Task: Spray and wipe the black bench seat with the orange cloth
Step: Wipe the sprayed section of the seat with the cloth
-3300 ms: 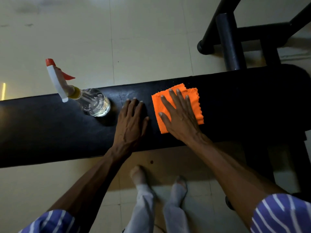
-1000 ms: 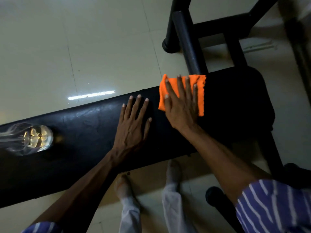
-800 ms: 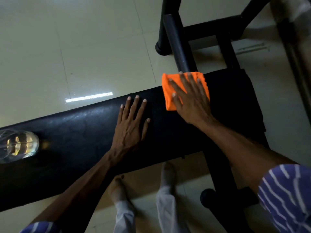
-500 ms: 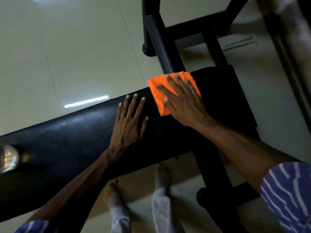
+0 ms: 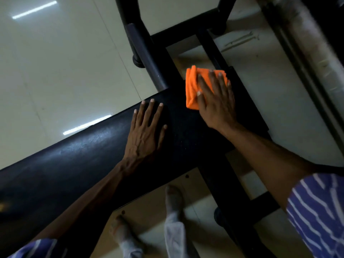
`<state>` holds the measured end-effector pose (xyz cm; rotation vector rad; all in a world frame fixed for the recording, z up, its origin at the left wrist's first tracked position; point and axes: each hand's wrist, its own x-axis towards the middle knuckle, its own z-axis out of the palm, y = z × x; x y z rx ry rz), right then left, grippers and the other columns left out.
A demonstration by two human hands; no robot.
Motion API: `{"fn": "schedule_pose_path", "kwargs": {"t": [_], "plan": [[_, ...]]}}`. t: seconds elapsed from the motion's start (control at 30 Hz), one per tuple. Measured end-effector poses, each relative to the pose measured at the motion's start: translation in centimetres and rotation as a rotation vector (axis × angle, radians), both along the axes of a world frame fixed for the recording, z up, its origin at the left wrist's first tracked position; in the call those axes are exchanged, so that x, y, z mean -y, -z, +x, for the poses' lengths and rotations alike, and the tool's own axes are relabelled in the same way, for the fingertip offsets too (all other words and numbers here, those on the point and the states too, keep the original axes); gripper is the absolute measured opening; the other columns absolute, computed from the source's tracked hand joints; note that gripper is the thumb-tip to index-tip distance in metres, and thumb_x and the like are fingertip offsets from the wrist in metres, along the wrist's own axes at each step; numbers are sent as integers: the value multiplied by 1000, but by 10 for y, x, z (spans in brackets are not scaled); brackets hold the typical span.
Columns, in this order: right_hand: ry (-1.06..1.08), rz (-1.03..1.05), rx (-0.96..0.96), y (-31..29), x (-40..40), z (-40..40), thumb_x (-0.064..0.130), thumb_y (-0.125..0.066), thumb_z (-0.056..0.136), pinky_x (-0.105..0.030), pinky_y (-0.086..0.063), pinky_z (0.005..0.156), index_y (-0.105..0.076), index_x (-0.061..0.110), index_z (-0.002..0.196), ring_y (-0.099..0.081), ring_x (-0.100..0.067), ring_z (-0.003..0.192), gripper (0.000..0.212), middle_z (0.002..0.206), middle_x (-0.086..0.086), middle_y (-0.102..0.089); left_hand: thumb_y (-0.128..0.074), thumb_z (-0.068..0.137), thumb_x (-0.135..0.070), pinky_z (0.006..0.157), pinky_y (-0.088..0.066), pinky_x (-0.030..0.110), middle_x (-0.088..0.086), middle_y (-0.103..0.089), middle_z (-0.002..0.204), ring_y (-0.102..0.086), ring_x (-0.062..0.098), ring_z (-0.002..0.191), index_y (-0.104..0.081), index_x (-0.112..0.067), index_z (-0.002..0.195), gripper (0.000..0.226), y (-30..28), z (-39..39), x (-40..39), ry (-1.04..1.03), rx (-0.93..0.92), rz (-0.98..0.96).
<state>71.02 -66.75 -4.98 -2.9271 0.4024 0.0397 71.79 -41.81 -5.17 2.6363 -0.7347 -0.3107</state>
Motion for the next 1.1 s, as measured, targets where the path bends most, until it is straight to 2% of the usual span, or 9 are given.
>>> {"fn": "schedule_pose_path", "kwargs": {"t": [0.13,0.33,0.43,0.6,0.77,0.87,0.93,1.0,1.1], "plan": [[141,52,29,1,-22,-6,42,-28,113,-52,-7,133,-25,30,167,-9,-30,165,55,177,-7,-16,-39,107,-39,132,-8,51,10,-15,173,-5,30,162,-23,-18,163,62,-1,4,16,51,8,0],[180,36,42,-3,-50,-111,40,-37,113,-51,-15,133,-33,29,164,-12,-25,165,53,176,-4,-19,-41,108,-37,132,-8,50,10,-13,173,-4,29,162,-23,-18,163,61,-3,8,25,98,10,29],[178,59,20,-4,-23,-104,43,-41,111,-51,-11,133,-33,30,164,-12,-26,165,55,177,-4,-18,-41,108,-37,132,-7,50,11,-13,173,-4,30,162,-23,-18,163,61,-3,9,24,108,15,38],[370,108,64,3,-2,-71,44,-45,107,-51,-17,131,-38,27,162,-20,-32,163,58,175,-13,-22,-40,109,-38,132,-6,49,9,-11,174,-3,29,162,-21,-20,164,61,-2,9,20,113,5,53],[546,94,263,16,-78,-113,34,-49,110,-56,-21,129,-45,19,159,-19,-35,163,52,173,-18,-25,-36,109,-40,132,-7,50,10,-12,174,-4,30,162,-22,-20,163,60,-3,13,3,156,-3,74],[540,185,230,19,-132,-147,35,-47,110,-56,-23,130,-36,19,163,-7,-35,165,56,176,-18,-12,-32,107,-42,131,-9,51,11,-15,173,-7,32,161,-25,-19,163,60,-5,11,-21,148,-2,92],[479,174,187,21,-126,-151,41,-46,110,-58,-24,129,-37,22,163,-7,-36,165,57,176,-19,-11,-30,106,-44,131,-10,51,10,-15,173,-6,30,161,-25,-20,163,61,-4,8,-41,139,-9,102],[439,121,120,17,-100,-137,50,-44,107,-62,-16,130,-35,30,163,-8,-35,165,60,177,-17,-11,-28,106,-46,131,-10,51,9,-13,174,-4,28,162,-22,-23,163,62,0,3,-62,132,-15,102],[498,90,95,9,-65,-97,55,-40,105,-66,-5,129,-29,36,165,-6,-32,165,63,178,-13,-10,-24,108,-48,131,-8,50,6,-9,174,0,24,162,-16,-27,164,60,7,-5,-90,132,5,120]]}}
